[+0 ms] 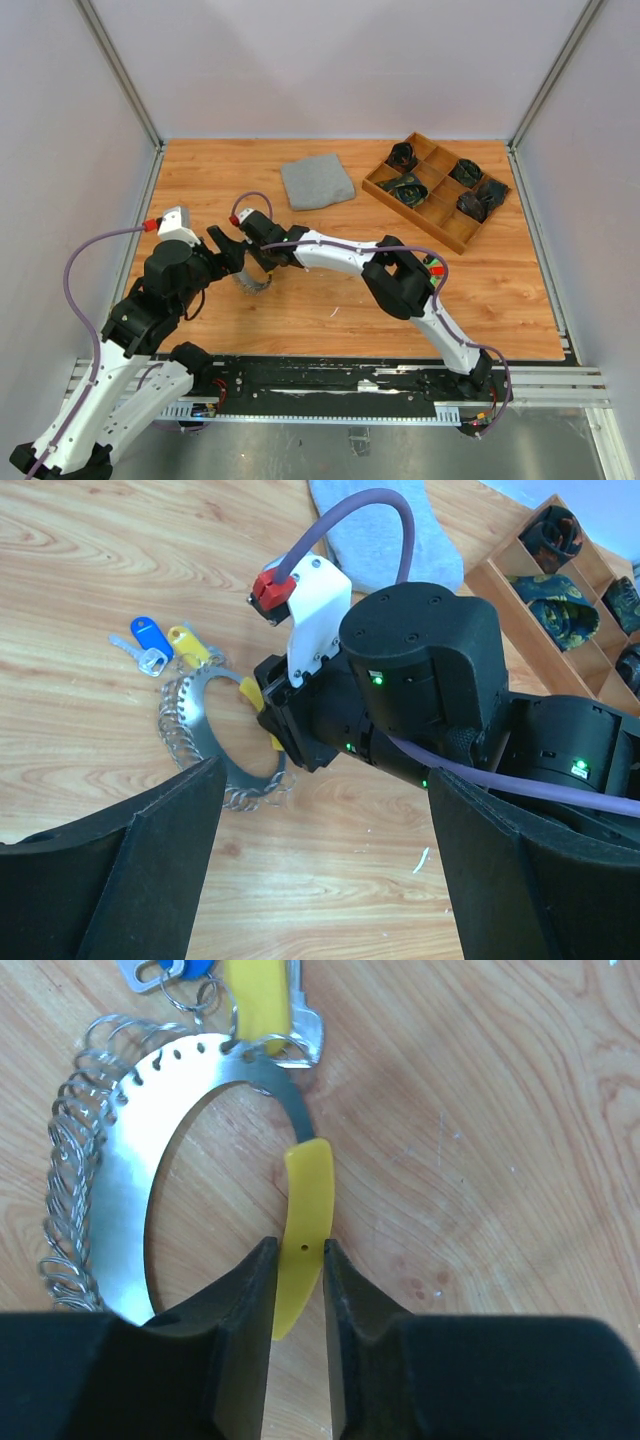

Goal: Put the keys on the keyring

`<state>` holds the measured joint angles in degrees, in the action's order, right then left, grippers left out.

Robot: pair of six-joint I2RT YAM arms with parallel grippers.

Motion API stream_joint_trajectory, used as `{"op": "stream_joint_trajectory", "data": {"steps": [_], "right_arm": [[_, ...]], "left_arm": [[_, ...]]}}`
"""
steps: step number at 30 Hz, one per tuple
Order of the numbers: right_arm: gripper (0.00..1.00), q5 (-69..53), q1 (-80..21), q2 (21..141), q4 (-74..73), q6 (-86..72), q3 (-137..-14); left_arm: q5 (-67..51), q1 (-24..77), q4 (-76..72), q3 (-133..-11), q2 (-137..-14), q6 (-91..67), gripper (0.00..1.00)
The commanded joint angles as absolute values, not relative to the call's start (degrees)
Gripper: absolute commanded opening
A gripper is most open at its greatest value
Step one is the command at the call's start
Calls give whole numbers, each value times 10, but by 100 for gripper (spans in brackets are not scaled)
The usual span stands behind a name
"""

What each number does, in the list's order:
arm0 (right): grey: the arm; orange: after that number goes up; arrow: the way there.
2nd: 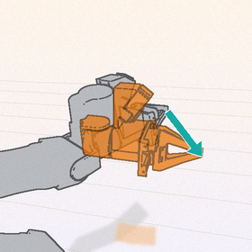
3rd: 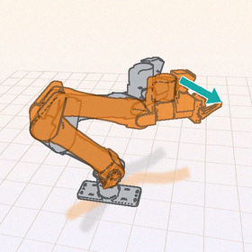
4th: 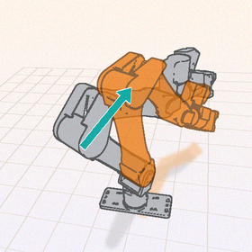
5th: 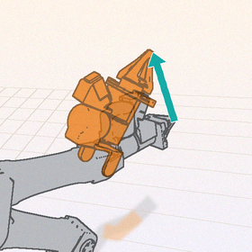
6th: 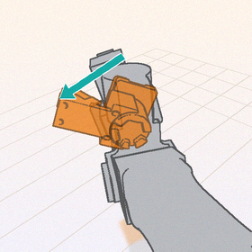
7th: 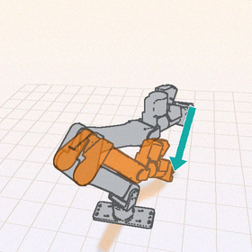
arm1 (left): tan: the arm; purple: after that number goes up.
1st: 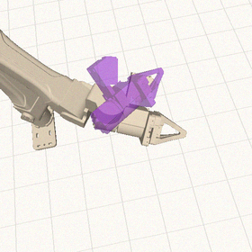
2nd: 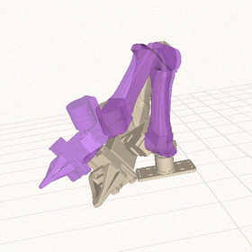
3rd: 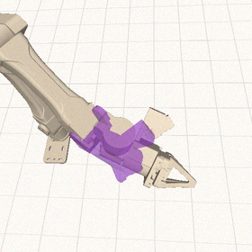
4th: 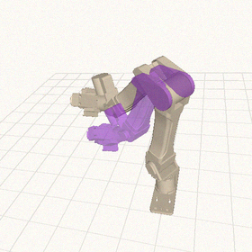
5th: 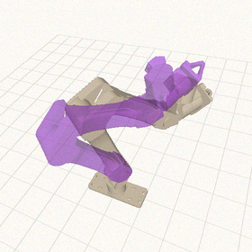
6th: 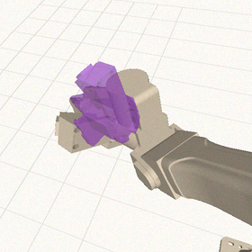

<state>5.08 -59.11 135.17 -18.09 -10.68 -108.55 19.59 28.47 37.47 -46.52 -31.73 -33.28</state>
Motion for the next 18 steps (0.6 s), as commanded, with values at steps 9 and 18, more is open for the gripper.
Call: {"op": "stream_joint_trajectory", "data": {"steps": [9,18], "right_arm": [[17,154,-583,1180,-168,-131,-806],[20,199,-568,995,-128,-183,-514]], "left_arm": [[154,284,343,-425,-319,-362,87],[15,285,206,-330,-400,-374,76]]}}
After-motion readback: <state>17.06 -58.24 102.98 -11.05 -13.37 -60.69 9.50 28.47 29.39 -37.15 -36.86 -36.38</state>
